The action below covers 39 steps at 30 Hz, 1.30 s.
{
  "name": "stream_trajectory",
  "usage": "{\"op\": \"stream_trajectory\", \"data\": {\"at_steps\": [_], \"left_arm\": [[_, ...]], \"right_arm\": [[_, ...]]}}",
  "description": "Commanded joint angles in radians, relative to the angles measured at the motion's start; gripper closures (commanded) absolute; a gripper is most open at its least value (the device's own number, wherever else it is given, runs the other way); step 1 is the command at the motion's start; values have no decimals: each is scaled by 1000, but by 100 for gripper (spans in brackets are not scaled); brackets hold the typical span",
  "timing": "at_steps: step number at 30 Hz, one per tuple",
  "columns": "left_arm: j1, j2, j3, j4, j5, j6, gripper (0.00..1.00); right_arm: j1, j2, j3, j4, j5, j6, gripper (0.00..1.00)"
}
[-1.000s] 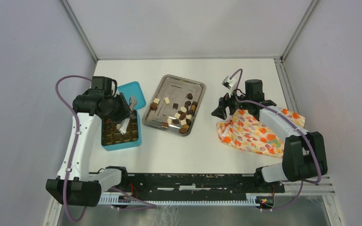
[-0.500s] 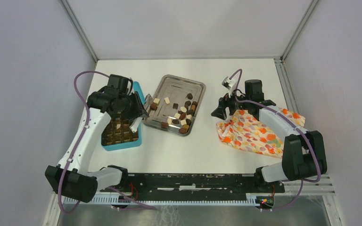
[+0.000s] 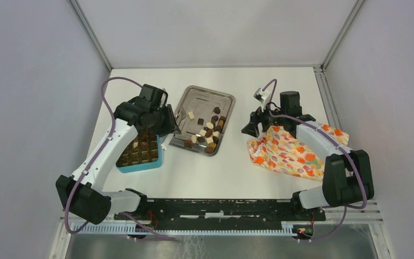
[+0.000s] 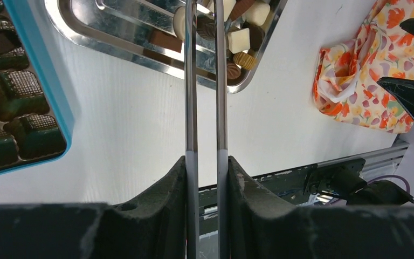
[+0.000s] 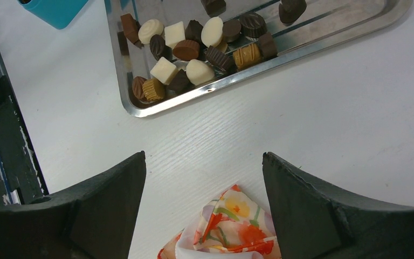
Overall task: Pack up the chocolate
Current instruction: Move the plate to the center of the board.
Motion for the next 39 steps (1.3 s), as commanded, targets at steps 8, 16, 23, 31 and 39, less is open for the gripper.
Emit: {"op": "stream_trajectory", "data": {"at_steps": [8, 16, 23, 31, 39], "left_arm": [[-39, 23, 51, 100, -31, -53, 71], [-40, 7, 67, 98, -47, -44, 71], [-40, -32, 70, 85, -80, -50, 71], [-39, -76, 86, 23, -154, -56, 70], [-40, -96, 127, -37, -208, -48, 70]], "right_arm": [[22, 1, 17, 44, -32, -9, 16], [181, 49, 84, -57, -78, -337, 18], [371, 130, 145, -169, -104, -766, 65], [576, 231, 147, -83, 85, -809, 82], [711, 378, 201, -26, 300, -668, 90]]}}
